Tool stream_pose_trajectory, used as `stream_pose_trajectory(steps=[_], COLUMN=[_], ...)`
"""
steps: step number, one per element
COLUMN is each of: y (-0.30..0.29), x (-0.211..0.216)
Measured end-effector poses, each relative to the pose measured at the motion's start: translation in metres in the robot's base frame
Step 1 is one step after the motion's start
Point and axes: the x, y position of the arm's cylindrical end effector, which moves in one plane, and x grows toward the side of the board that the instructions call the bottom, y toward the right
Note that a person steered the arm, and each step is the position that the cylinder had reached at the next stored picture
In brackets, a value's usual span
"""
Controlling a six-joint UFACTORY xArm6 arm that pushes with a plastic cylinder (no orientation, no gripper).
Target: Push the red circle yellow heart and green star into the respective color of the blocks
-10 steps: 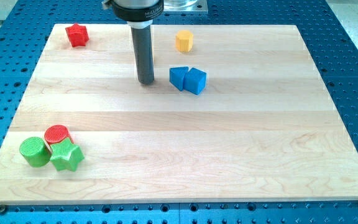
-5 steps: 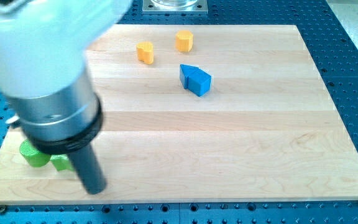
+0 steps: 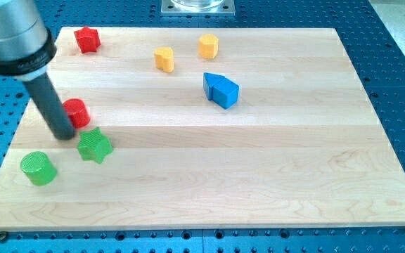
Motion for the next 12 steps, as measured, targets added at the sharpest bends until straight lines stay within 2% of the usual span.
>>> stream_pose_trajectory(steps=[1, 2, 3, 4, 5, 7, 8, 9, 10, 11, 12], y=[0.041, 0.050, -0.008, 0.057, 0.072, 0.034, 0.069, 0.062, 0.049, 0.030, 0.003], x=[-0.046, -0.088, -0.076, -0.094, -0.085, -0.149, -0.147, -0.171, -0.171, -0.153, -0.159])
